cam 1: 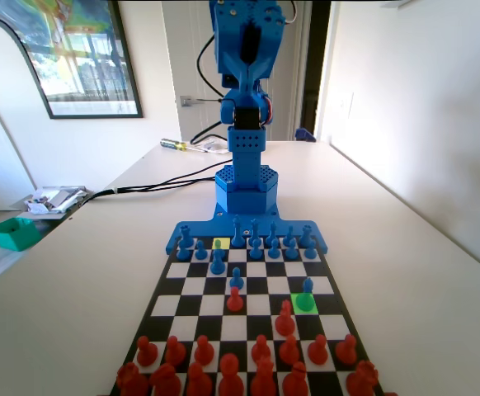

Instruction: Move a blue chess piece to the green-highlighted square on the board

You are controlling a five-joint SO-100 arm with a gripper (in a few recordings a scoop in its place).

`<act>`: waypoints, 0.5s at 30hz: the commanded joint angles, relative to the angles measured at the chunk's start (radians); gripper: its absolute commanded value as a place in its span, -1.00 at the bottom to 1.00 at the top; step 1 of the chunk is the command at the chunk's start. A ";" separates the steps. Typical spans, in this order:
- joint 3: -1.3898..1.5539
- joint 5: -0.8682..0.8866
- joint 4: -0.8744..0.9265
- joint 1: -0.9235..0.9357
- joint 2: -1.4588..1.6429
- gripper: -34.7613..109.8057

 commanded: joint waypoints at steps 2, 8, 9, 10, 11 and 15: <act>-0.023 0.003 0.000 0.012 0.055 -0.51; -0.044 0.012 0.044 0.003 0.110 -0.51; -0.043 0.014 0.049 0.000 0.126 -0.51; -0.044 0.011 0.060 0.000 0.126 -0.51; -0.044 0.012 0.060 0.000 0.126 -0.51; -0.003 0.009 0.028 0.000 0.126 -0.51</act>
